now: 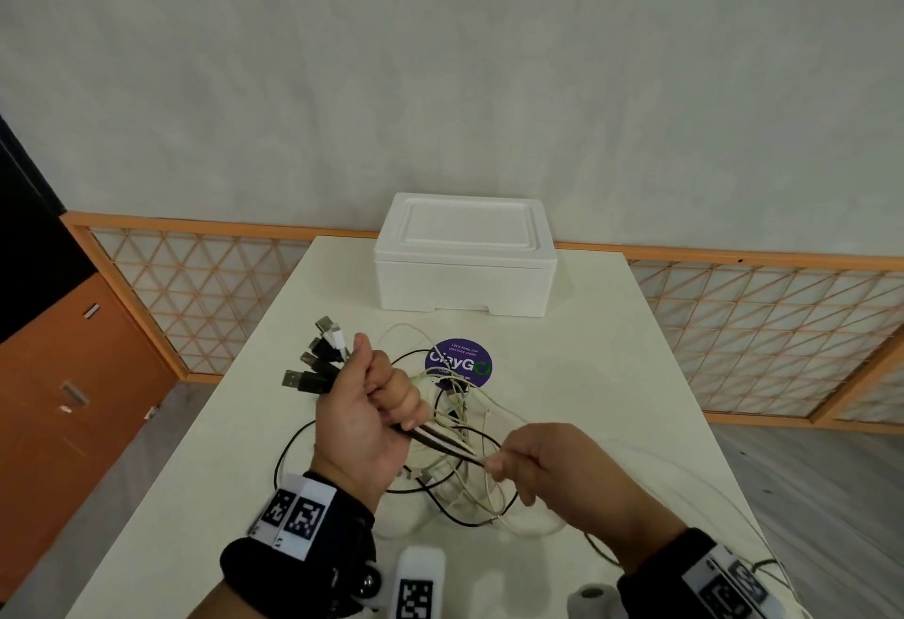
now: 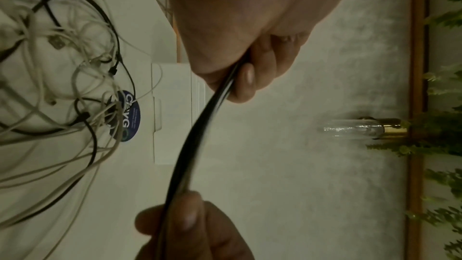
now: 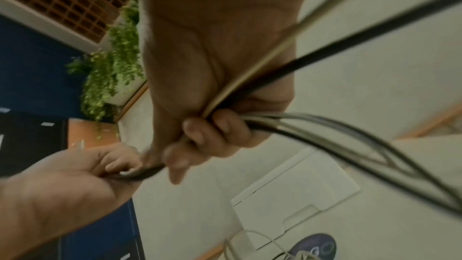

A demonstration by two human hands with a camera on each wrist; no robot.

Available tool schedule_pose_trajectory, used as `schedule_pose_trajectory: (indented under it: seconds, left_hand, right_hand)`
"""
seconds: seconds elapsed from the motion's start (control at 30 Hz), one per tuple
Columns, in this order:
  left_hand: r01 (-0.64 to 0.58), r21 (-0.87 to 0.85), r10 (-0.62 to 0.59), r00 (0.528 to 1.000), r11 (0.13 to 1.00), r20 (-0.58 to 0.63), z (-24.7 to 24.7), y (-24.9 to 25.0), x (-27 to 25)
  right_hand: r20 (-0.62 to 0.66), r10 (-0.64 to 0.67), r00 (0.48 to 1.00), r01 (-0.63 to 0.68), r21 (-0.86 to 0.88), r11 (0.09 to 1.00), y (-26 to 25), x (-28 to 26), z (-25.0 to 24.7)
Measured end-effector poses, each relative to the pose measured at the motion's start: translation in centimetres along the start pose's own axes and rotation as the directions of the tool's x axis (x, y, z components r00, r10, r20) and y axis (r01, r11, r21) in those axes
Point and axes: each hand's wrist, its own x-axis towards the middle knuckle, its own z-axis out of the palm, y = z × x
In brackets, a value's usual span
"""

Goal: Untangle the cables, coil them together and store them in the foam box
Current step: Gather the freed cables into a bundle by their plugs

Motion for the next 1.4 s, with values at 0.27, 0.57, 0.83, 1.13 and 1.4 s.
schedule_pose_trajectory:
  seconds: [0.27,0.57,0.83,1.13,1.4]
  left_hand:
    - [0.014,-0.001,-0.014,0.996,1.0,0.085,2.0,-0.2,-0.3]
    - [0.011,0.058,-0.018,0.994,0.998,0.111,2.0,-0.3,0.6]
    - [0.002,0.055,-0.011,0.984,0.999,0.177,2.7,0.7,1.3]
    - [-0.088,0.07,0.082,0.993,0.994,0.083,0.9,5.1,2.8]
    - [-0.111,0.04,0.11,0.994,0.993,0.016,-0.3,5.7,3.7]
  right_hand:
    - [-0.036,0.173,0.984,-0.159,0.242,0.957,0.4,0.7,0.0]
    - [-0.109,-0.164,0.98,0.141,-0.195,0.971,-3.4,1.2,-0.3]
    - [-0.041,-0.079,0.996,0.058,-0.374,0.926,-5.7,1.3,0.3]
    - [-0.014,0.399,0.917,-0.372,-0.392,0.841,3.0,-0.7,-3.1]
    - [-0.131,0.53,0.838,-0.534,-0.4,0.745,5.2,-1.6,-5.6]
